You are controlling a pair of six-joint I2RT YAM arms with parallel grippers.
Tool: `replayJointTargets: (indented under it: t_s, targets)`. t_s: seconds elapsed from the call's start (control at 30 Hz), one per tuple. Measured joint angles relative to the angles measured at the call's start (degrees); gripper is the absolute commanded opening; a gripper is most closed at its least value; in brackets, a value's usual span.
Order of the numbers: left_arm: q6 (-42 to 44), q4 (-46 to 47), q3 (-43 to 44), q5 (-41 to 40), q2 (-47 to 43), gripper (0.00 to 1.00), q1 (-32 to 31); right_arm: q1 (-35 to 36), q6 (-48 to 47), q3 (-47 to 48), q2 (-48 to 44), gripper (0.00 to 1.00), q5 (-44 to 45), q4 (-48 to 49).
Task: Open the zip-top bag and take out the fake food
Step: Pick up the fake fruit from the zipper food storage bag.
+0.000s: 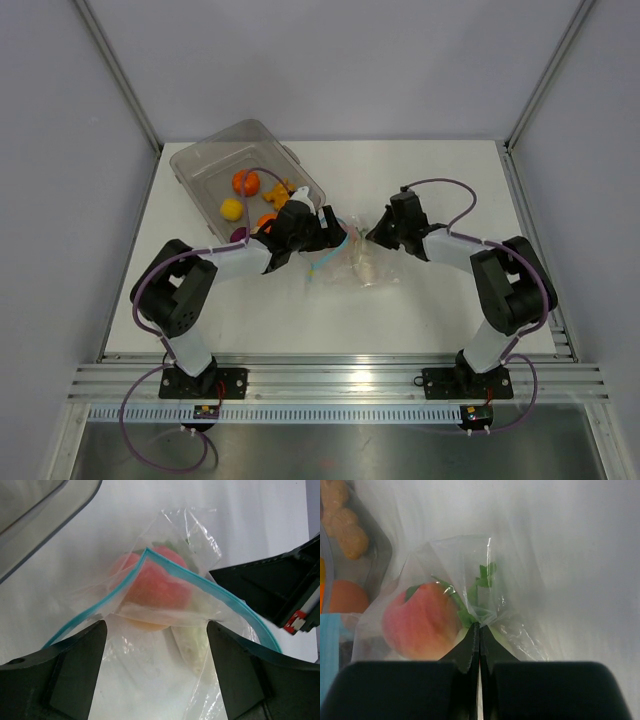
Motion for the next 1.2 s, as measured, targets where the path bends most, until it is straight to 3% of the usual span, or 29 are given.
replayJointTargets:
  t_s: [0.17, 0.3, 0.37, 0.8, 1.0, 1.2]
  targets:
    - [0.0, 0.0, 0.0, 0.9, 0.0, 0.86, 0.0, 2.4, 1.1, -2.6, -1.9, 0.02, 0.8, -0.1]
    - [0.3, 0.0, 0.0, 1.3, 0.0, 0.86, 0.0, 3.5, 1.8, -4.6, -5.1, 0.22, 1.7, 0.0]
    - [0.4, 0.0, 0.0, 1.3, 0.0, 0.86, 0.0, 3.7, 2.0, -4.8, -6.2, 0.28, 1.9, 0.0]
    - [0.4, 0.0, 0.0, 1.3, 0.0, 0.86, 0.0, 3.9, -0.3, -4.1, -10.7, 0.36, 9.9, -3.3]
    - [0.4, 0.3, 0.0, 1.3, 0.0, 0.85, 0.0, 3.9, -1.7, -2.6, -10.7, 0.53, 12.6, -5.5]
    - [0.4, 1.1, 0.0, 1.8, 0.0, 0.85, 0.0, 3.9, -3.0, -2.3, -11.1, 0.53, 14.5, -6.2]
